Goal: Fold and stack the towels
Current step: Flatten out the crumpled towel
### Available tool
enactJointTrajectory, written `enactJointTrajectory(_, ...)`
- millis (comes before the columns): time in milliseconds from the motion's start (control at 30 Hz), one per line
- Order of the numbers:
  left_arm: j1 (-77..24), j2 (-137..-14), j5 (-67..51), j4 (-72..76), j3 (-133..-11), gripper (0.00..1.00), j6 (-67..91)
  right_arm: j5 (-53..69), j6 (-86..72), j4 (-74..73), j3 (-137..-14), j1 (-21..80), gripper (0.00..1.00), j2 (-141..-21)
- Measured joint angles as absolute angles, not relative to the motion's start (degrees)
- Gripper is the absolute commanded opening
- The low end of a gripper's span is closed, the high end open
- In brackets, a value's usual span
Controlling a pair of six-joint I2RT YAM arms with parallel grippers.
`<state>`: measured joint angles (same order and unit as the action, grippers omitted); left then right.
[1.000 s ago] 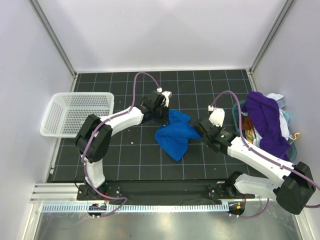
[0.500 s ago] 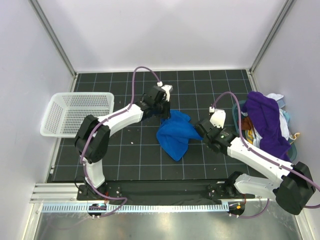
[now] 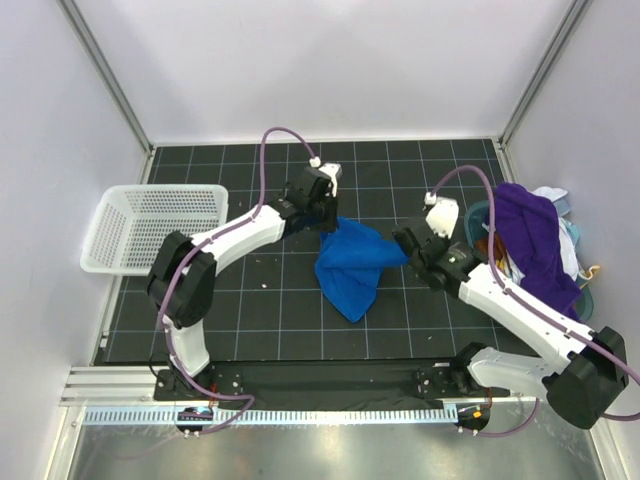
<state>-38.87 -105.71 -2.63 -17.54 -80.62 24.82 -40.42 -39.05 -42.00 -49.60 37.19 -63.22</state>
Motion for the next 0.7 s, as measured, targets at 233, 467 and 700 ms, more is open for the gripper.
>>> enactJointTrajectory(233,-38.9,-95.9,1.8,-21.0,-79.3,0.00,25.7,-40.9,-31.9,-38.3,-60.2,36.2,0.01,-64.1)
enactJointTrajectory(467,-40.1,-86.0,3.9,-26.1,-81.6,0.00,25.6,-40.1,-24.0,-37.3,-70.1,36.1,0.01,-64.1)
enactJointTrajectory(700,-42.2,-82.2,4.3,-32.0,-89.9,0.00,24.7,-38.0,-17.8,-37.1,-81.2,36.0,0.01,-63.8)
